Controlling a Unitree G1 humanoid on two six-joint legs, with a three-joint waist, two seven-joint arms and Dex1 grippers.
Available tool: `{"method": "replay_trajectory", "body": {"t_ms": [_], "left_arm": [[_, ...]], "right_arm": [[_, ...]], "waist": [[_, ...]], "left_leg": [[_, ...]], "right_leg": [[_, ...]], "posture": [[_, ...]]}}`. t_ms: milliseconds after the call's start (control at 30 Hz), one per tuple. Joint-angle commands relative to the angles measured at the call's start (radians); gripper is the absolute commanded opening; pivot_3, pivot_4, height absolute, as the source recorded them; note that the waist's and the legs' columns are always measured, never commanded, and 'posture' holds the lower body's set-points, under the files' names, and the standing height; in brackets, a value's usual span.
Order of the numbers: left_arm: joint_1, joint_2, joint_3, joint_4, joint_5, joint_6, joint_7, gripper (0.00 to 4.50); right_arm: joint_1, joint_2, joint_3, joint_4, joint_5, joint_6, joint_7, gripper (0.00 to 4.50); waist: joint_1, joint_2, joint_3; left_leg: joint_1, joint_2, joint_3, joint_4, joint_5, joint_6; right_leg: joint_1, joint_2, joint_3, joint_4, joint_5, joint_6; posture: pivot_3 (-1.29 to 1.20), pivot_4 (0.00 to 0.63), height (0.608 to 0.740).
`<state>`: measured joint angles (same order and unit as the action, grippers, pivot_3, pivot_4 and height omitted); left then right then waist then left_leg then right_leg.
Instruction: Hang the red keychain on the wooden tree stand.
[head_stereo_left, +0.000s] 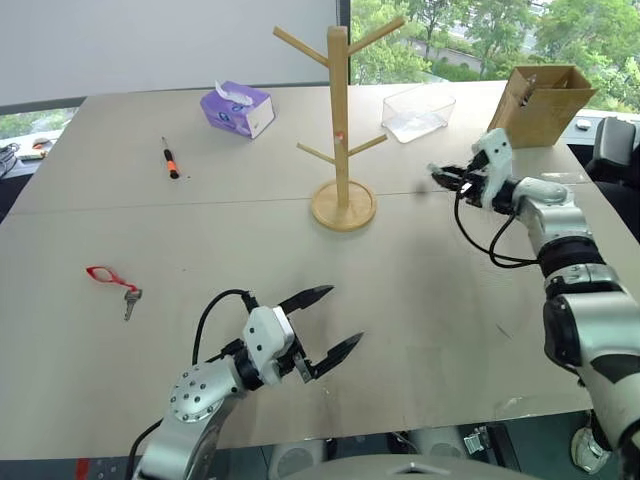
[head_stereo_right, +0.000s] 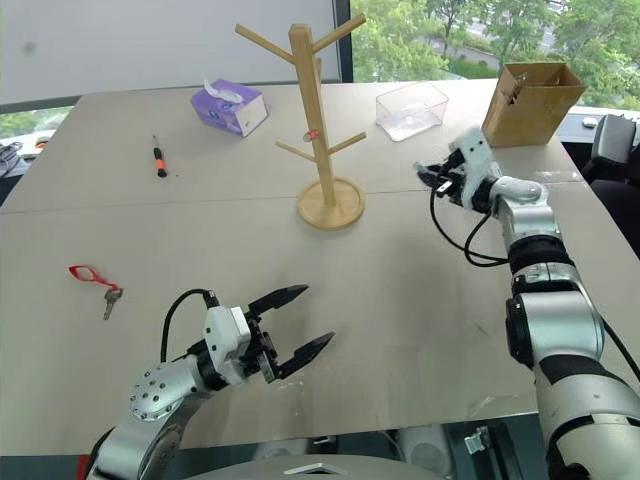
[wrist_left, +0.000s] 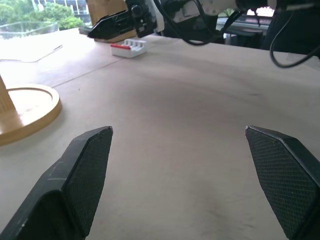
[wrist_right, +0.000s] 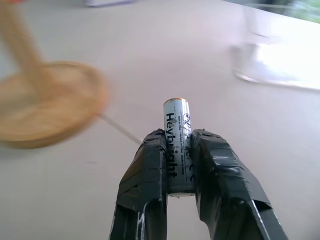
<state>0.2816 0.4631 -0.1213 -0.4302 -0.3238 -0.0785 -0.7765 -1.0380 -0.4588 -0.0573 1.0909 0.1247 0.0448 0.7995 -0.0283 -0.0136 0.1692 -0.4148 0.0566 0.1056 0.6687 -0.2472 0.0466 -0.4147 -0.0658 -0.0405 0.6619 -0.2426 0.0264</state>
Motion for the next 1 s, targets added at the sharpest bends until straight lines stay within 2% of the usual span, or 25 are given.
{"method": "replay_trajectory", "body": {"t_ms": [33, 167, 367, 400, 467, 600, 633, 733, 800, 900, 1000], "left_arm": [[-0.007, -0.01, 0.002, 0.011, 0.007, -0.046, -0.003, 4.42], [0.0, -0.019, 0.006, 0.057, 0.011, -0.092, -0.015, 4.42], [0.013, -0.025, 0.001, 0.078, 0.016, -0.128, -0.013, 4.42], [0.015, -0.026, 0.0, 0.078, 0.017, -0.131, -0.011, 4.42], [0.022, -0.029, -0.002, 0.078, 0.022, -0.135, -0.005, 4.42], [0.028, -0.042, -0.016, 0.082, 0.035, -0.144, 0.004, 4.42], [0.029, -0.046, -0.019, 0.085, 0.039, -0.147, 0.005, 4.42], [0.031, -0.055, -0.023, 0.098, 0.052, -0.16, 0.011, 4.42], [0.026, -0.071, -0.014, 0.109, 0.06, -0.162, 0.036, 4.42], [-0.006, -0.112, 0.023, 0.108, 0.069, -0.091, 0.134, 4.42], [-0.042, -0.169, 0.076, 0.084, 0.068, 0.0, 0.271, 4.42]], "right_arm": [[-0.065, -0.011, -0.039, 0.076, -0.014, 0.0, -0.142, 0.24], [-0.1, 0.0, -0.052, 0.14, -0.028, -0.014, -0.242, 0.24], [-0.128, 0.015, -0.072, 0.165, -0.031, -0.041, -0.257, 0.24], [-0.132, 0.018, -0.073, 0.165, -0.031, -0.045, -0.252, 1.26], [-0.137, 0.025, -0.07, 0.16, -0.031, -0.051, -0.227, 1.97], [-0.139, 0.026, -0.07, 0.162, -0.042, -0.064, -0.227, 3.97], [-0.138, 0.026, -0.072, 0.162, -0.043, -0.065, -0.226, 4.34], [-0.133, 0.021, -0.078, 0.158, -0.04, -0.078, -0.202, 4.43], [-0.107, 0.01, -0.086, 0.128, -0.012, -0.107, -0.065, 4.43], [-0.006, -0.012, -0.073, 0.026, 0.032, -0.165, 0.234, 4.43], [0.123, -0.027, -0.065, -0.125, 0.081, -0.207, 0.42, 4.43]], "waist": [[-0.003, 0.0, 0.0], [-0.009, 0.0, 0.0], [-0.011, 0.0, 0.0], [-0.011, 0.001, 0.0], [-0.01, 0.001, 0.0], [-0.009, 0.001, 0.0], [-0.009, 0.001, 0.0], [-0.01, 0.001, 0.0], [-0.01, 0.001, 0.0], [-0.004, 0.001, 0.0], [0.006, 0.001, 0.0]], "left_leg": [[0.0, 0.0, 0.0, 0.0, 0.0, 0.0], [0.0, 0.0, 0.0, 0.0, 0.0, 0.0], [0.0, 0.001, 0.001, -0.001, 0.0, 0.0], [0.0, 0.001, 0.001, -0.001, 0.0, 0.0], [0.0, 0.001, 0.001, -0.001, 0.0, 0.0], [0.0, 0.001, 0.001, -0.001, 0.0, 0.0], [0.0, 0.001, 0.0, -0.001, 0.0, 0.0], [0.0, 0.001, 0.001, -0.001, 0.0, 0.0], [0.0, 0.001, 0.001, -0.001, 0.0, 0.0], [0.0, 0.001, 0.0, -0.001, 0.0, 0.001], [0.0, 0.001, -0.001, 0.0, 0.0, 0.001]], "right_leg": [[0.0, 0.0, 0.0, 0.0, 0.0, 0.0], [0.0, 0.0, 0.001, 0.0, 0.0, 0.0], [-0.001, 0.0, 0.001, 0.0, 0.0, 0.0], [-0.001, 0.0, 0.001, 0.0, 0.0, 0.0], [-0.001, 0.0, 0.001, 0.0, 0.0, 0.0], [-0.001, 0.0, 0.001, 0.0, 0.0, 0.0], [-0.001, 0.0, 0.001, 0.0, 0.0, 0.0], [-0.001, 0.0, 0.001, 0.0, 0.0, 0.0], [-0.001, 0.0, 0.001, 0.0, 0.0, 0.0], [0.0, 0.0, 0.0, 0.0, 0.0, 0.001], [0.001, 0.0, -0.001, 0.0, 0.0, 0.001]], "posture": [[0.0, 0.15, 0.74], [0.0, 0.15, 0.74], [0.0, 0.15, 0.74], [0.0, 0.15, 0.74], [0.0, 0.15, 0.74], [0.0, 0.15, 0.74], [0.0, 0.15, 0.74], [0.0, 0.15, 0.74], [0.0, 0.15, 0.74], [0.0, 0.15, 0.74], [0.0, 0.15, 0.74]]}}
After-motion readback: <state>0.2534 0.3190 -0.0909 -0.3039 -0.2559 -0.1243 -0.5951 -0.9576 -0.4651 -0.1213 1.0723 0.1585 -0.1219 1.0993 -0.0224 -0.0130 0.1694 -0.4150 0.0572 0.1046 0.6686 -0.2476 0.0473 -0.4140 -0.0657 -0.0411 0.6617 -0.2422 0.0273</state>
